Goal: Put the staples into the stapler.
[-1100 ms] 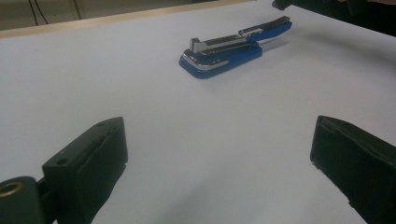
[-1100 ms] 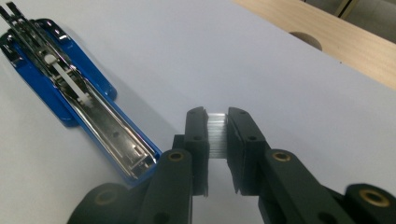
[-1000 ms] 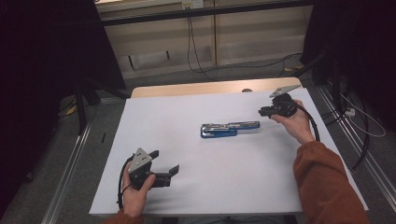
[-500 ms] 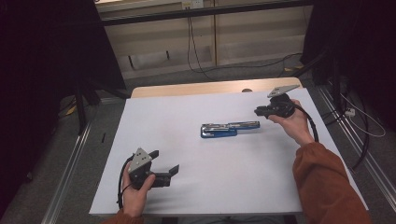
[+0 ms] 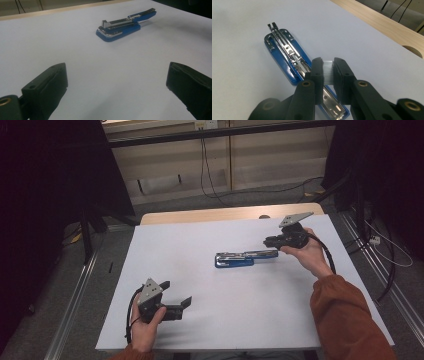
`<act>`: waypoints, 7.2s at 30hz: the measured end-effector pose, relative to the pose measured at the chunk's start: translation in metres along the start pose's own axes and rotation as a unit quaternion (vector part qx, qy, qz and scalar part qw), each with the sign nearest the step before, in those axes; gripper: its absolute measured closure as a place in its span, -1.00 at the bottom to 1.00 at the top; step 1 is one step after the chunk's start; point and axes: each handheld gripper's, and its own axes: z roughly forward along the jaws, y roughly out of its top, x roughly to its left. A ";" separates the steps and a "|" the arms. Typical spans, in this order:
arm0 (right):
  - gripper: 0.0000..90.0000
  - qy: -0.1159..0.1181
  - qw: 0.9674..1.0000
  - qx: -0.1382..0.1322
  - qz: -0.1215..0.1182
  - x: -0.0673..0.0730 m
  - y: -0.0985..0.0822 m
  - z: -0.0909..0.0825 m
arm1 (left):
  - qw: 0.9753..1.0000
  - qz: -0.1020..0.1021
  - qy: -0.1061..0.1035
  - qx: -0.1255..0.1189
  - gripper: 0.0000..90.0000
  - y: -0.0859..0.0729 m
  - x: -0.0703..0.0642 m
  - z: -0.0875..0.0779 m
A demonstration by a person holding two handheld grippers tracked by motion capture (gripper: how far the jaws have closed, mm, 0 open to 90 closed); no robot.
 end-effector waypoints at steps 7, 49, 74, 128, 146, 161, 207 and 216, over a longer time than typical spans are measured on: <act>0.75 0.014 1.000 0.004 -0.011 0.006 0.005 0.004 | 1.000 -0.005 0.012 -0.005 -0.92 0.000 0.001 -0.001; 0.75 0.073 0.995 0.031 -0.056 0.038 0.047 0.049 | 1.000 -0.009 0.011 -0.007 -0.92 0.000 0.002 -0.001; 0.75 0.089 0.993 0.057 -0.059 0.054 0.063 0.088 | 1.000 -0.010 0.006 -0.006 -0.92 -0.001 0.002 -0.001; 0.75 0.127 0.976 0.085 -0.157 0.055 0.062 0.112 | 1.000 -0.006 0.000 -0.002 -0.91 -0.001 0.002 0.000; 0.75 0.138 0.972 0.079 -0.173 0.054 0.061 0.116 | 1.000 -0.006 -0.003 0.001 -0.91 -0.001 0.002 0.001; 0.75 0.147 0.968 0.077 -0.186 0.056 0.064 0.119 | 1.000 -0.005 -0.004 0.001 -0.92 -0.001 0.003 0.000; 0.75 0.153 0.960 0.084 -0.220 0.059 0.069 0.122 | 1.000 -0.007 0.000 0.000 -0.92 -0.001 0.003 0.000; 0.75 0.155 0.960 0.085 -0.219 0.060 0.069 0.121 | 1.000 -0.006 -0.001 0.000 -0.91 -0.001 0.003 0.000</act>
